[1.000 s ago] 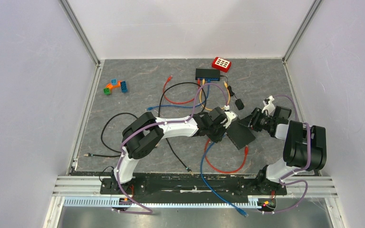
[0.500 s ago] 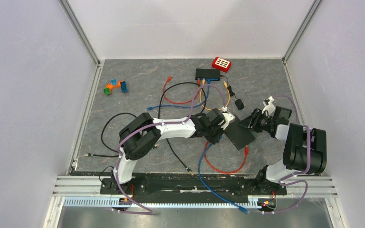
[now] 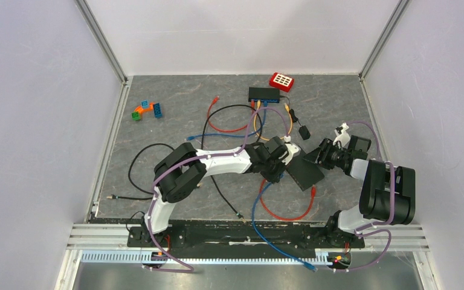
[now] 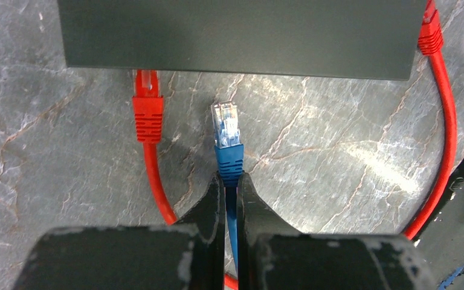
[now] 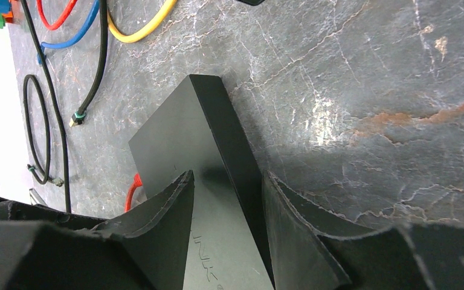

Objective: Insert the plug into the switch port
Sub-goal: Insert the connector into the switch port.

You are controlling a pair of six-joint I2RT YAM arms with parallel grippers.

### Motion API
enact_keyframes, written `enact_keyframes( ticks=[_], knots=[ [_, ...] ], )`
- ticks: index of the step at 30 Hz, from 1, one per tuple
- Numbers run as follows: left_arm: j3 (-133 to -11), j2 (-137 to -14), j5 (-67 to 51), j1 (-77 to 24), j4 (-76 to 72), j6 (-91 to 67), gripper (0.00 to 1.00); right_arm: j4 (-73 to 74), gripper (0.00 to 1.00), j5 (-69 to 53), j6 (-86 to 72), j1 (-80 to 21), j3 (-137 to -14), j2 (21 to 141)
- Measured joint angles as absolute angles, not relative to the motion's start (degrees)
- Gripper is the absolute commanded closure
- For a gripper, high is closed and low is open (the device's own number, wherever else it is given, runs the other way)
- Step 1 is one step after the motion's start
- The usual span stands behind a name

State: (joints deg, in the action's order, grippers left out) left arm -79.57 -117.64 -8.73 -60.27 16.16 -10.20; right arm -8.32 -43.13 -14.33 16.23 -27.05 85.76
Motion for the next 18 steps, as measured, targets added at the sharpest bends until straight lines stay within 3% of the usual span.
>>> enact_keyframes(
  ticks=[18],
  knots=[
    [-85.84, -121.38, -9.74, -61.14, 20.10, -10.26, 0.98, -8.27, 0.53, -43.66, -13.17, 16.29, -27.09, 86.00]
  ],
)
